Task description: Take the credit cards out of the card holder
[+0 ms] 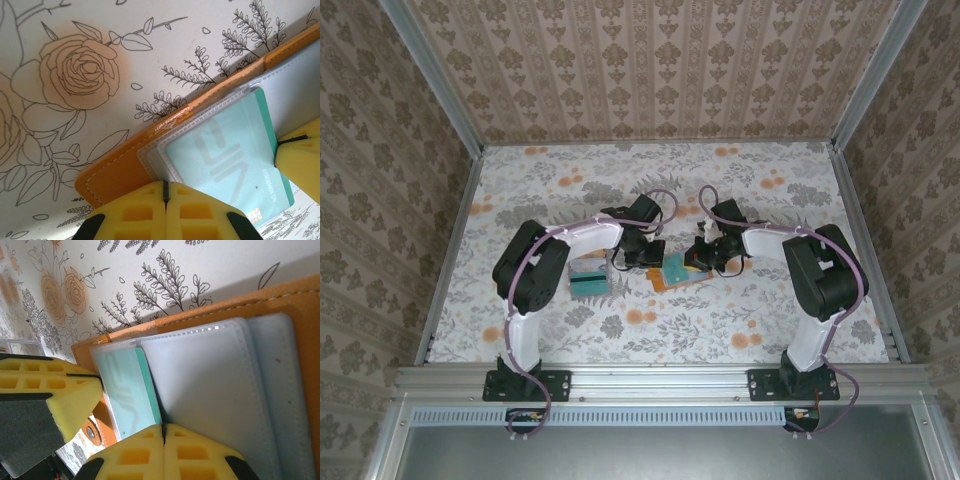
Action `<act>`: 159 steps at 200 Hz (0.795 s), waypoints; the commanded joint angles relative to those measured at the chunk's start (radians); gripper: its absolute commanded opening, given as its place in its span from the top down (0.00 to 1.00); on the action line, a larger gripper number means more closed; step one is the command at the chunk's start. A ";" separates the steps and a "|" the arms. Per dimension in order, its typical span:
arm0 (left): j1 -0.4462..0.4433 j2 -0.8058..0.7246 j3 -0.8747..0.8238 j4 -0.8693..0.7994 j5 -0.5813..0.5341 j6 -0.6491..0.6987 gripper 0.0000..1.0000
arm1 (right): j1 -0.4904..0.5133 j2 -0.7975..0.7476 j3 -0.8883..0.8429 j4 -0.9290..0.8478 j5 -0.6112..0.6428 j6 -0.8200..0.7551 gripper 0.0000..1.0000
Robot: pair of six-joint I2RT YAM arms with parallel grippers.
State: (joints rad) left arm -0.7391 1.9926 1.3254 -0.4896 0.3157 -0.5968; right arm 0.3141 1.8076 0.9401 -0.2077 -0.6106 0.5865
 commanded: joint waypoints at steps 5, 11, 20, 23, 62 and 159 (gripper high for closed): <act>0.003 -0.021 0.006 -0.051 -0.043 0.026 1.00 | -0.008 -0.016 -0.017 -0.018 0.012 -0.004 1.00; 0.003 -0.026 0.006 -0.049 -0.042 0.028 1.00 | -0.009 -0.017 -0.018 -0.018 0.015 -0.005 1.00; 0.004 -0.026 0.007 -0.050 -0.041 0.030 1.00 | -0.008 -0.017 -0.016 -0.019 0.018 -0.007 1.00; 0.002 -0.025 0.008 -0.050 -0.041 0.031 1.00 | -0.008 -0.018 -0.015 -0.019 0.019 -0.008 1.00; 0.001 -0.005 0.016 -0.050 -0.031 0.030 1.00 | -0.007 -0.004 -0.008 -0.018 0.006 -0.009 1.00; -0.009 0.003 0.035 -0.050 -0.021 0.033 0.98 | -0.007 0.016 -0.005 0.031 -0.042 0.009 0.93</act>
State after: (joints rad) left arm -0.7403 1.9903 1.3369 -0.5125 0.3012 -0.5819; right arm 0.3138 1.8076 0.9401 -0.1818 -0.6212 0.5850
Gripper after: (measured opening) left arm 0.046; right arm 0.080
